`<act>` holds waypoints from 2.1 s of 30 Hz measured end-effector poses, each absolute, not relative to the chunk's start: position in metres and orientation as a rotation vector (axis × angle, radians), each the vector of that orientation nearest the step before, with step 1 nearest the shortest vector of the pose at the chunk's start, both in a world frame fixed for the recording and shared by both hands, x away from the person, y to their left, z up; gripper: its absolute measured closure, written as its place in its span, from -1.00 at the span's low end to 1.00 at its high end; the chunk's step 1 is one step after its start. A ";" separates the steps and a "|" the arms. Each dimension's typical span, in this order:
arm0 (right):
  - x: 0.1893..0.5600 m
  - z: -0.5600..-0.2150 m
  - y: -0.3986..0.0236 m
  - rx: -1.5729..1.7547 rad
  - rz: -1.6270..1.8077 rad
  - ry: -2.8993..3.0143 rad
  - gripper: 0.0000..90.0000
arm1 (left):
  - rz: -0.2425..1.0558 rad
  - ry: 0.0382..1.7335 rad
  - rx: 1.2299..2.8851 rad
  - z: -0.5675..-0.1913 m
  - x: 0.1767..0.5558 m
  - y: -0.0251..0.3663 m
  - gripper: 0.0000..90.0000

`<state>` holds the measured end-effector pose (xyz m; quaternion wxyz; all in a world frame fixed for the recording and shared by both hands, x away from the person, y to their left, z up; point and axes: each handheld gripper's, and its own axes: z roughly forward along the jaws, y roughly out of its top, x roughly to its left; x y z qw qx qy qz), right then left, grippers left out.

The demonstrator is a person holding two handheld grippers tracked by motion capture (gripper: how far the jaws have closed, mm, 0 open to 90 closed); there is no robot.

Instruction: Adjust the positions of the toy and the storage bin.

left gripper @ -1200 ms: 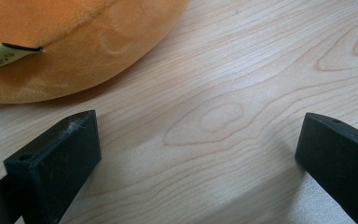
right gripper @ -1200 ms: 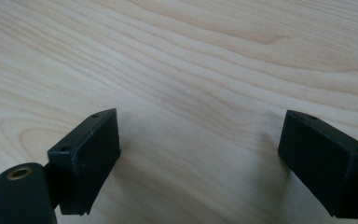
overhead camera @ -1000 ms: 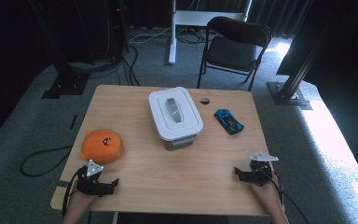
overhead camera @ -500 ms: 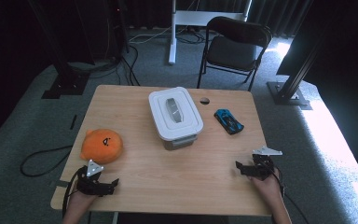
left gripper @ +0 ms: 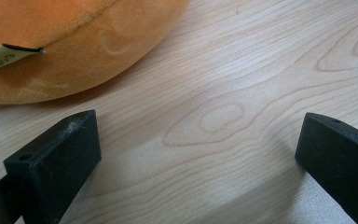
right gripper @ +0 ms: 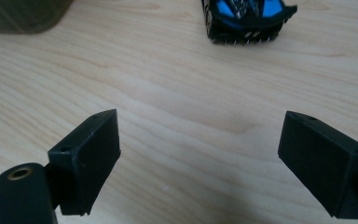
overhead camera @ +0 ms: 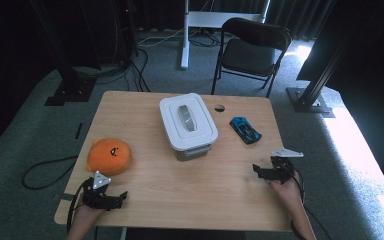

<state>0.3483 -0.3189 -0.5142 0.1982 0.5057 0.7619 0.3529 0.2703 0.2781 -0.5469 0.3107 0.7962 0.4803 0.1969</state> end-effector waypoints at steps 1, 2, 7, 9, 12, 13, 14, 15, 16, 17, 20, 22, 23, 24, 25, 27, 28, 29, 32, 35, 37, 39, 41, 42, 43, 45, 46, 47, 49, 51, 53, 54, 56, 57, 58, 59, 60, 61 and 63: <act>0.350 -0.513 -0.319 1.411 0.981 2.130 -0.73 | 0.520 1.269 2.103 -0.547 0.270 0.278 -0.99; 0.352 -0.511 -0.319 1.409 0.974 2.135 -0.73 | 0.520 1.269 2.103 -0.547 0.270 0.278 -0.99; 0.361 -0.502 -0.319 1.398 0.983 2.132 -0.73 | 0.520 1.268 2.103 -0.547 0.270 0.278 -0.99; 0.366 -0.499 -0.318 1.393 0.988 2.134 -0.73 | 0.520 1.268 2.102 -0.547 0.270 0.278 -0.99; 0.374 -0.493 -0.314 1.373 0.989 2.135 -0.73 | 0.520 1.269 2.103 -0.547 0.270 0.278 -0.99; 0.374 -0.493 -0.314 1.373 0.989 2.135 -0.73 | 0.520 1.268 2.103 -0.547 0.270 0.278 -0.99; 0.376 -0.491 -0.313 1.367 0.983 2.132 -0.73 | 0.520 1.268 2.103 -0.547 0.270 0.278 -0.99; 0.379 -0.490 -0.313 1.363 0.982 2.132 -0.73 | 0.520 1.269 2.103 -0.547 0.270 0.278 -0.99; 0.381 -0.489 -0.312 1.364 0.989 2.130 -0.73 | 0.520 1.269 2.103 -0.547 0.270 0.278 -0.99; 0.383 -0.488 -0.312 1.363 0.991 2.127 -0.73 | 0.520 1.268 2.104 -0.547 0.270 0.278 -0.99; 0.389 -0.485 -0.310 1.358 0.990 2.123 -0.73 | 0.520 1.269 2.102 -0.547 0.270 0.278 -0.99; 0.394 -0.484 -0.308 1.358 0.982 2.125 -0.73 | 0.521 1.268 2.103 -0.547 0.270 0.278 -0.99; 0.395 -0.483 -0.308 1.357 0.983 2.126 -0.73 | 0.520 1.269 2.102 -0.547 0.270 0.278 -0.99; 0.398 -0.483 -0.307 1.355 0.981 2.130 -0.73 | 0.520 1.269 2.102 -0.547 0.270 0.278 -0.99; 0.400 -0.483 -0.306 1.350 0.974 2.134 -0.73 | 0.520 1.269 2.102 -0.547 0.270 0.278 -0.99; 0.404 -0.481 -0.305 1.343 0.972 2.135 -0.73 | 0.519 1.268 2.103 -0.547 0.271 0.278 -0.99; 0.407 -0.481 -0.304 1.342 0.971 2.138 -0.73 | 0.520 1.268 2.102 -0.547 0.270 0.278 -0.99; 0.409 -0.481 -0.304 1.341 0.970 2.138 -0.73 | 0.520 1.268 2.102 -0.547 0.270 0.278 -0.99; 0.417 -0.480 -0.302 1.337 0.970 2.144 -0.73 | 0.520 1.271 2.101 -0.547 0.270 0.278 -0.99; 0.426 -0.480 -0.300 1.332 0.974 2.155 -0.73 | 0.521 1.274 2.099 -0.547 0.270 0.278 -0.99; 0.432 -0.481 -0.298 1.337 0.968 2.163 -0.73 | 0.522 1.274 2.099 -0.547 0.270 0.278 -0.99; 0.438 -0.483 -0.296 1.338 0.969 2.167 -0.73 | 0.522 1.276 2.098 -0.547 0.270 0.278 -0.99; 0.444 -0.485 -0.295 1.341 0.966 2.176 -0.73 | 0.523 1.279 2.097 -0.547 0.270 0.278 -0.99; 0.447 -0.486 -0.294 1.339 0.963 2.176 -0.73 | 0.524 1.281 2.096 -0.547 0.270 0.278 -0.99; 0.450 -0.487 -0.293 1.341 0.960 2.182 -0.73 | 0.524 1.283 2.095 -0.547 0.270 0.277 -0.99; 0.456 -0.490 -0.292 1.338 0.954 2.192 -0.73 | 0.527 1.289 2.092 -0.547 0.270 0.277 -0.99; 0.460 -0.491 -0.291 1.345 0.952 2.199 -0.73 | 0.527 1.290 2.091 -0.547 0.269 0.277 -0.99; 0.464 -0.492 -0.290 1.349 0.947 2.202 -0.73 | 0.527 1.290 2.091 -0.547 0.270 0.277 -0.99; 0.470 -0.494 -0.289 1.351 0.930 2.208 -0.73 | 0.526 1.291 2.090 -0.547 0.269 0.277 -0.99; 0.476 -0.494 -0.288 1.356 0.920 2.205 -0.73 | 0.527 1.291 2.090 -0.547 0.269 0.277 -0.99; 0.482 -0.494 -0.289 1.369 0.932 2.206 -0.73 | 0.527 1.292 2.090 -0.547 0.269 0.277 -0.99; 0.488 -0.495 -0.289 1.378 0.915 2.205 -0.73 | 0.527 1.292 2.090 -0.547 0.269 0.277 -0.99; 0.492 -0.496 -0.289 1.383 0.901 2.206 -0.73 | 0.527 1.293 2.090 -0.547 0.269 0.277 -0.99; 0.495 -0.497 -0.288 1.387 0.886 2.200 -0.73 | 0.528 1.294 2.089 -0.547 0.269 0.277 -0.99; 0.497 -0.497 -0.288 1.392 0.881 2.199 -0.73 | 0.528 1.294 2.090 -0.547 0.269 0.277 -0.99; 0.500 -0.498 -0.289 1.396 0.882 2.201 -0.73 | 0.528 1.295 2.090 -0.547 0.269 0.277 -0.99; 0.502 -0.498 -0.289 1.403 0.875 2.201 -0.73 | 0.528 1.295 2.089 -0.547 0.269 0.277 -0.99; 0.505 -0.499 -0.289 1.407 0.864 2.200 -0.73 | 0.528 1.295 2.089 -0.547 0.269 0.277 -0.99; 0.508 -0.500 -0.289 1.404 0.852 2.202 -0.73 | 0.528 1.294 2.090 -0.547 0.269 0.277 -0.99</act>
